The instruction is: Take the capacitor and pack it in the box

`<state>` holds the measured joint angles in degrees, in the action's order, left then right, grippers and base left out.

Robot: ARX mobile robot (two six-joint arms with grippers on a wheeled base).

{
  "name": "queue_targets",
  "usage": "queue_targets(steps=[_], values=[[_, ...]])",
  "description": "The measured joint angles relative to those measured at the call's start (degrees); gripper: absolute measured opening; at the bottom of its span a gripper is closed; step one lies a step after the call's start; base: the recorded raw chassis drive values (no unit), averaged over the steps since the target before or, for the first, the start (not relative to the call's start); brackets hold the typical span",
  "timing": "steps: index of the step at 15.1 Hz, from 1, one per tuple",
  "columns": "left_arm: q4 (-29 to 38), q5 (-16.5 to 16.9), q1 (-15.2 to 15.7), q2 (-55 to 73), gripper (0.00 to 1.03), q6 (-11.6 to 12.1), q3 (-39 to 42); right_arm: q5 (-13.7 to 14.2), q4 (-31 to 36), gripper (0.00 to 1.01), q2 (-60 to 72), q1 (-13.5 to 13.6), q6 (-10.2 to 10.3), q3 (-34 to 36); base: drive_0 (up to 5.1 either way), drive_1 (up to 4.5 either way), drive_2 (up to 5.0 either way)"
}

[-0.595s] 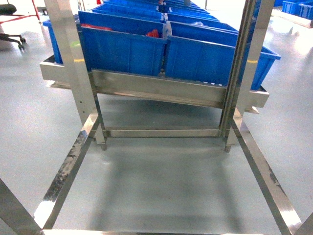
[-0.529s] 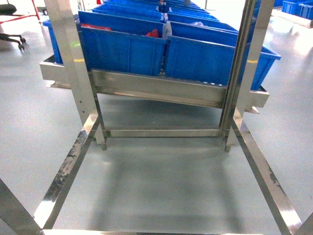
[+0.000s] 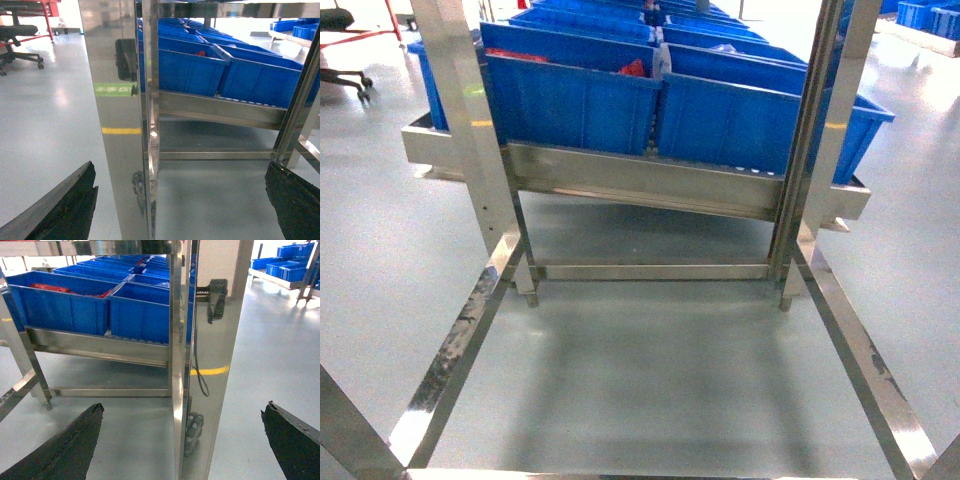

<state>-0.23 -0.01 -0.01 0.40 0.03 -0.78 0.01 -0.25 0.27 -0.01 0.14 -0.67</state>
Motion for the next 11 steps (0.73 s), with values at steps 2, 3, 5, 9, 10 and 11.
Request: queue_targets(steps=[2,3,5,9,10,11], values=[[0.0,0.0,0.0,0.0,0.98,0.0,0.0,0.0,0.0,0.98,0.0,0.0,0.0,0.0,0.0,0.0,0.0],[0.0,0.0,0.0,0.0,0.98,-0.02,0.0,0.0,-0.02,0.98,0.0,0.0,0.0,0.0,0.0,0.0,0.0],[0.0,0.0,0.0,0.0,0.98,0.0,0.0,0.0,0.0,0.98,0.0,0.0,0.0,0.0,0.0,0.0,0.0],[0.0,0.0,0.0,0.0,0.98,-0.02,0.0,0.0,0.0,0.98,0.0,0.0,0.0,0.0,0.0,0.0,0.0],[0.0,0.0,0.0,0.0,0.98,-0.02,0.0,0.0,0.0,0.98,0.0,0.0,0.0,0.0,0.0,0.0,0.0],[0.0,0.0,0.0,0.0,0.98,0.0,0.0,0.0,0.0,0.98,0.0,0.0,0.0,0.0,0.0,0.0,0.0]])
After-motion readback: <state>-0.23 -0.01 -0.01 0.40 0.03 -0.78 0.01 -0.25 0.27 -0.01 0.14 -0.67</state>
